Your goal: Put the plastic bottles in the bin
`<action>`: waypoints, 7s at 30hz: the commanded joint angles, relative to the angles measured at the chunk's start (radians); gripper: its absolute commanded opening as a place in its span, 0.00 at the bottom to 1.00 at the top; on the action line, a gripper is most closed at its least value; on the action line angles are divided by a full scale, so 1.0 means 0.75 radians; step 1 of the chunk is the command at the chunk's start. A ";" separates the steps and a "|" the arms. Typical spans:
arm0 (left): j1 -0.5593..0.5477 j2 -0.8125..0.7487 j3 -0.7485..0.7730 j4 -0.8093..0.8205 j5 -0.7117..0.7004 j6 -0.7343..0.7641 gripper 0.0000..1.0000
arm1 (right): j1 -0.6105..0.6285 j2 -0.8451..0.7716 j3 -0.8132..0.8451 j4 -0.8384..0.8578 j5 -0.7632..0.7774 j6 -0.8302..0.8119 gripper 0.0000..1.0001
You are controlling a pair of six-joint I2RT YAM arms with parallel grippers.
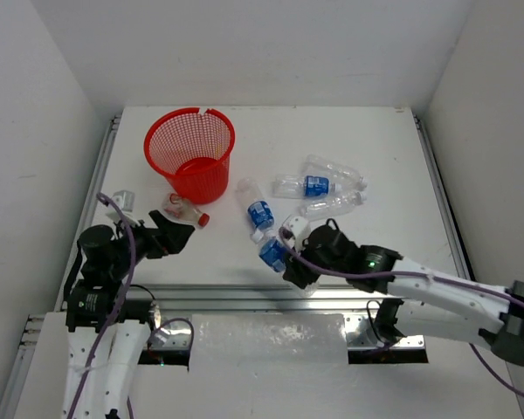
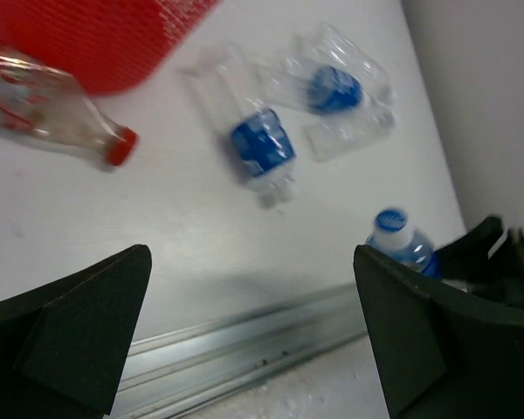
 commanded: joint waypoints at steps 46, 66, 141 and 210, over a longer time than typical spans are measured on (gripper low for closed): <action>-0.013 0.270 0.011 1.325 1.106 -0.667 0.84 | 0.030 0.479 0.741 0.928 -0.939 0.441 0.14; -0.013 1.037 0.887 0.586 -0.549 -0.301 0.10 | 0.018 -0.531 0.052 0.275 0.142 0.237 0.99; 0.237 1.491 -0.285 1.560 -0.400 -0.655 0.92 | 0.018 -0.809 -0.122 0.077 0.290 0.259 0.99; 0.001 1.227 0.817 0.685 -0.662 -0.268 0.10 | 0.018 -0.795 0.064 -0.081 0.474 0.263 0.99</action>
